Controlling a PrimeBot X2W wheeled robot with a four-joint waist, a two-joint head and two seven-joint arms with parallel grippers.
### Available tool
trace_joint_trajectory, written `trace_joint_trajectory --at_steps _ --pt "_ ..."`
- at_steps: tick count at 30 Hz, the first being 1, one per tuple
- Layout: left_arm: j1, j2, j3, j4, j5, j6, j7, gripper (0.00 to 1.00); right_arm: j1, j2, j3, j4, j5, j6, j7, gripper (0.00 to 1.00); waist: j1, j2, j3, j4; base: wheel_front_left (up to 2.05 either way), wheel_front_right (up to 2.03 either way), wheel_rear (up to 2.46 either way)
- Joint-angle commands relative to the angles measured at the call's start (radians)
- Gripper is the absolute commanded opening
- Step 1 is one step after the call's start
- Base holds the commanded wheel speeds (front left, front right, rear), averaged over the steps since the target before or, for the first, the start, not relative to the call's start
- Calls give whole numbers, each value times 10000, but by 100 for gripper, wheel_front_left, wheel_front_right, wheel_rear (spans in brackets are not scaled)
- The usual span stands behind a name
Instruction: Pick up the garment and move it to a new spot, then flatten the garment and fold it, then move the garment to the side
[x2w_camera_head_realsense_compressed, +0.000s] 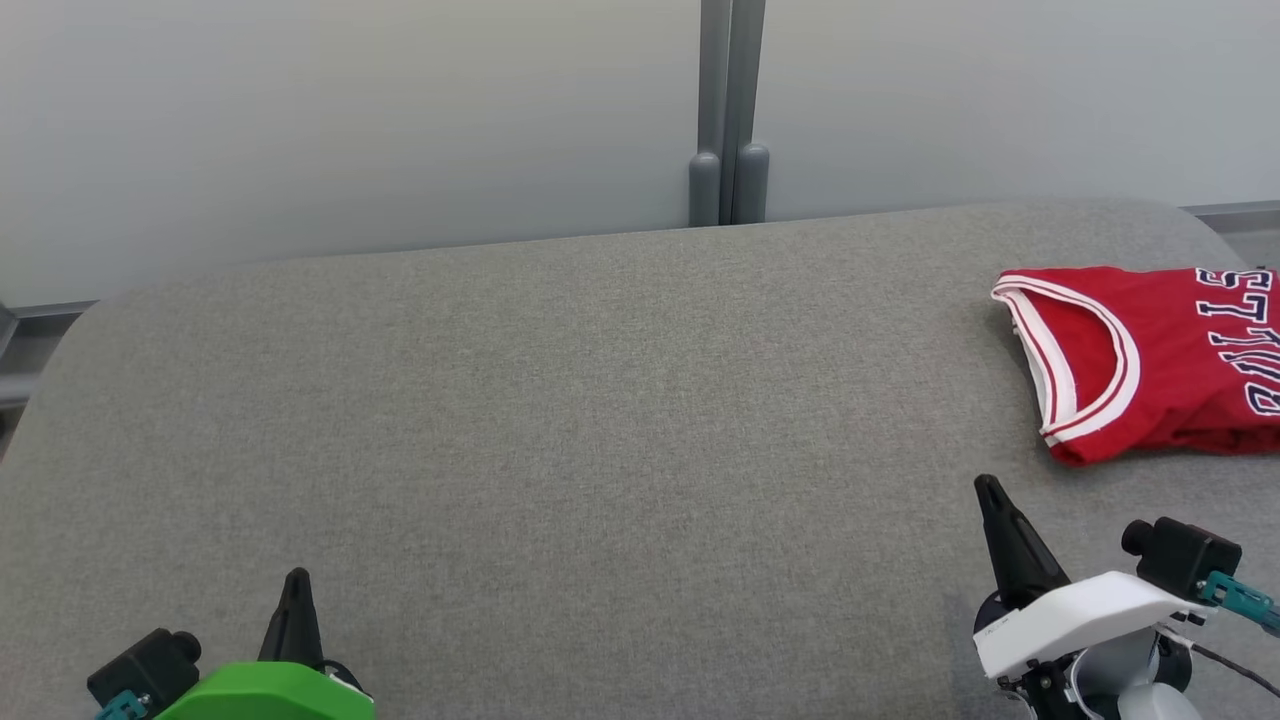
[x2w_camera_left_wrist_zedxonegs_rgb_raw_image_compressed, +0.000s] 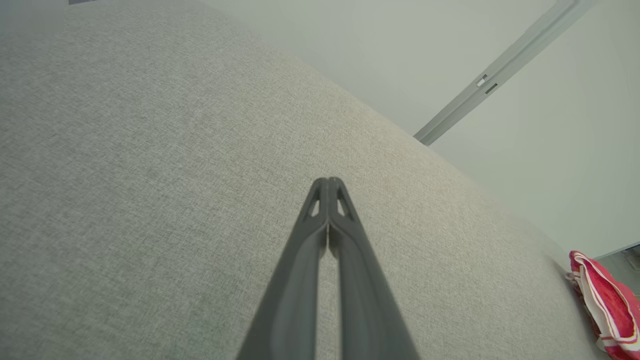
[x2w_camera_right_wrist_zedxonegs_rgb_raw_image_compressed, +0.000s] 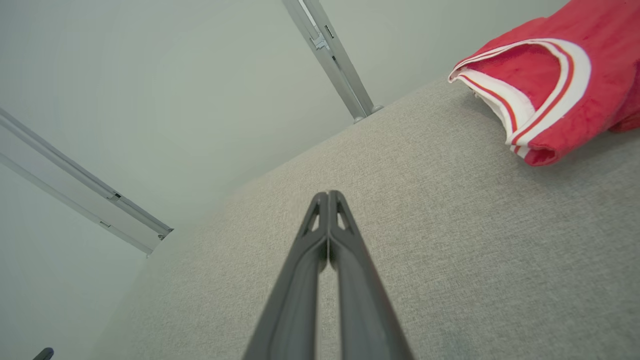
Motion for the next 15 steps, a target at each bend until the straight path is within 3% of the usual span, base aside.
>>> trace_joint_trajectory --at_steps 1,15 --pt "-337 0 200 -64 -302 -131 103 0 -314 -93 -50 -67 425 4 29 0 0 0 8 2 0 0 0" --pt "-673 -292 807 82 -1761 -663 644 0 -565 -124 -214 231 2429 4 188 0 0 0 79 17 0 0 0"
